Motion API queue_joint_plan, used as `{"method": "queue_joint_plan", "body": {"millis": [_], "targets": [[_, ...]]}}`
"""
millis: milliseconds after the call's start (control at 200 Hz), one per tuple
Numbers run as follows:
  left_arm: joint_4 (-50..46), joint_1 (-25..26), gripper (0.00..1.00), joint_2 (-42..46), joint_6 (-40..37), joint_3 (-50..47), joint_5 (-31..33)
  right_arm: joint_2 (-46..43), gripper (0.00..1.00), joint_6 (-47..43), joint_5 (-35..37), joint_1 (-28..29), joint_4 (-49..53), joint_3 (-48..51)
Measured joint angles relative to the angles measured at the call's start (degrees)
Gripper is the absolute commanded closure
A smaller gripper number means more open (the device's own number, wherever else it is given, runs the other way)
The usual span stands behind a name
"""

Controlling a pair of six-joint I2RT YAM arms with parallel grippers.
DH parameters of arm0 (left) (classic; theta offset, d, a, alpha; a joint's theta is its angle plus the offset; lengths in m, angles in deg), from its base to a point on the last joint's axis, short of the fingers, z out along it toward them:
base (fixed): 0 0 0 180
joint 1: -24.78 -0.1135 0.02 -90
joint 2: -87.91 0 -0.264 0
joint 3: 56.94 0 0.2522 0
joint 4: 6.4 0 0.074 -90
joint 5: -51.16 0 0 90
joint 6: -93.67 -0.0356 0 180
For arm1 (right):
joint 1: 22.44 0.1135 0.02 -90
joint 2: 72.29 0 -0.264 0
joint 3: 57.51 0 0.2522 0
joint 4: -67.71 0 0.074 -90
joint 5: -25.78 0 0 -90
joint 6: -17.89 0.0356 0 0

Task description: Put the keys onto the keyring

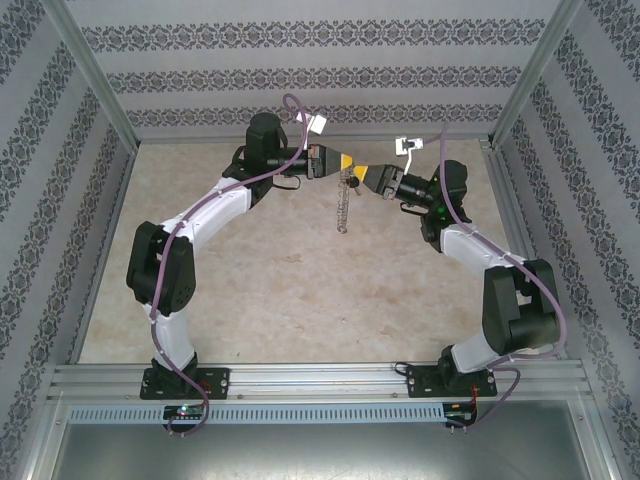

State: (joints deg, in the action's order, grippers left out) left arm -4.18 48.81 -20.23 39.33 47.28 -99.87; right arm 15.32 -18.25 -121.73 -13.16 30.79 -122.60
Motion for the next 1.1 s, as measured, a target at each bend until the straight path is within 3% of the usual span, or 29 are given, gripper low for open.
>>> {"method": "queue_joint_plan", "body": {"millis": [450,540,625,829,979,1104], "targets": [[0.37,0.50,1.00,0.00,0.48,-0.24,0.04,2.05,0.76,0.92,0.68,0.37,-0.94,-0.92],[0.81,0.50,1.00,0.00,0.63,-0.24,0.28,2.36,0.85,1.49,0.52,0.55,-1.20,-1.46],[1.16,0.35,1.00,0.00,0.76,-0.24,0.70,2.45,1.00,1.73,0.28,0.70,-1.73,-1.79],[1.44,0.24,1.00,0.00,1.05,-0.24,0.74,2.45,1.00,1.70,0.07,0.61,-1.86,-1.95],[-0.42,-0.02,0.67,0.17,-0.52,-0.20,0.79,2.45,1.00,1.01,-1.22,0.00,-0.61,-1.95],[-8.63,-1.11,0.58,0.68,-5.81,2.36,-0.35,2.45,1.00,-1.42,-3.93,-0.59,3.74,-2.05]]}}
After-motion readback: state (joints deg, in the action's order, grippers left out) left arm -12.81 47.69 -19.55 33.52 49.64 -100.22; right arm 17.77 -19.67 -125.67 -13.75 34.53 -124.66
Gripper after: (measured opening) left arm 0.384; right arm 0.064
